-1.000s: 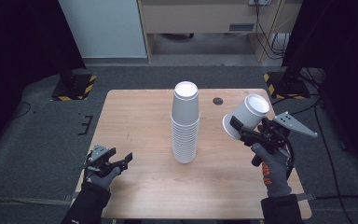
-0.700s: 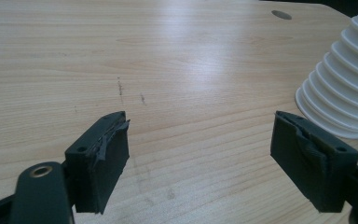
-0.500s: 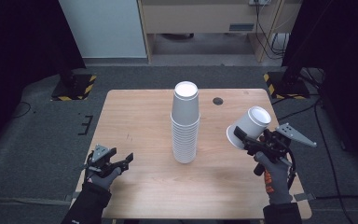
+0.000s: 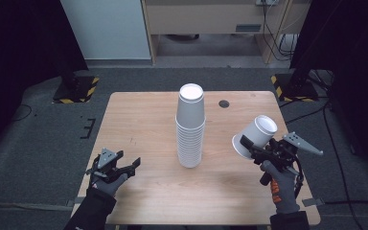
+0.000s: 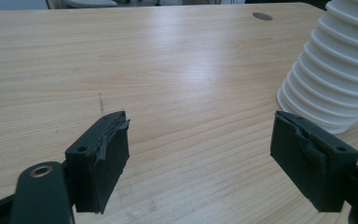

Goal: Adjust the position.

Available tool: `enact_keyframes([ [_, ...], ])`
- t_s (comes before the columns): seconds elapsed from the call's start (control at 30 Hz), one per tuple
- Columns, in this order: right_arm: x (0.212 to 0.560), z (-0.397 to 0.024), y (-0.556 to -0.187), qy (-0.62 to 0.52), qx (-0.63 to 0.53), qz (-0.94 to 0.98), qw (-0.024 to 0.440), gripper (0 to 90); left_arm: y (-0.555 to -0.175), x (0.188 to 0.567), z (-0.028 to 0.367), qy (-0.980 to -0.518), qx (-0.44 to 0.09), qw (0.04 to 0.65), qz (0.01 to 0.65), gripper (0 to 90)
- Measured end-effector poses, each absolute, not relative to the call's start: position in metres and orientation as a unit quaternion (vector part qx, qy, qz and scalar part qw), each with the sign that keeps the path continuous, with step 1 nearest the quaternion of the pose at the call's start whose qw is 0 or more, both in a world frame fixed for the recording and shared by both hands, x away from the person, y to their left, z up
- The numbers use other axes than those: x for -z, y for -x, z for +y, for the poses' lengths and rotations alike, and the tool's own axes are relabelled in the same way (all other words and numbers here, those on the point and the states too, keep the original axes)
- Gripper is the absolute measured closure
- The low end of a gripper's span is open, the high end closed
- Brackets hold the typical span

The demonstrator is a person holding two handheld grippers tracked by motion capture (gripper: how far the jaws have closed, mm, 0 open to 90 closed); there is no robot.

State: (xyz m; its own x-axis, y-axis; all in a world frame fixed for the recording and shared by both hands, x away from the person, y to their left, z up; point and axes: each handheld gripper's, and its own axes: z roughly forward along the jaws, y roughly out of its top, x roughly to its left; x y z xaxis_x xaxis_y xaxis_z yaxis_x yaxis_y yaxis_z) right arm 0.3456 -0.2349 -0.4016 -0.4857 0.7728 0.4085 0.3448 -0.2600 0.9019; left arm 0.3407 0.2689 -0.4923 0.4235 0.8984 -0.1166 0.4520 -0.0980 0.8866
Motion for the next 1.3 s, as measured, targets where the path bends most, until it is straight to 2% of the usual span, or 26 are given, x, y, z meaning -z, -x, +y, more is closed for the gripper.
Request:
enact_keyframes([
  [0.47,0.412,-0.24,-0.342,-0.488,-0.643,0.574,0.139,15.3,-0.334,0.485,0.247,-0.722,-0.237,0.489,0.429,23.6],
  [0.97,0.424,-0.239,-0.346,-0.505,-0.656,0.553,0.095,15.3,-0.326,0.478,0.224,-0.738,-0.216,0.512,0.383,35.5],
  [1.3,0.426,-0.235,-0.346,-0.502,-0.665,0.547,0.081,15.3,-0.321,0.474,0.208,-0.743,-0.214,0.526,0.355,37.5],
])
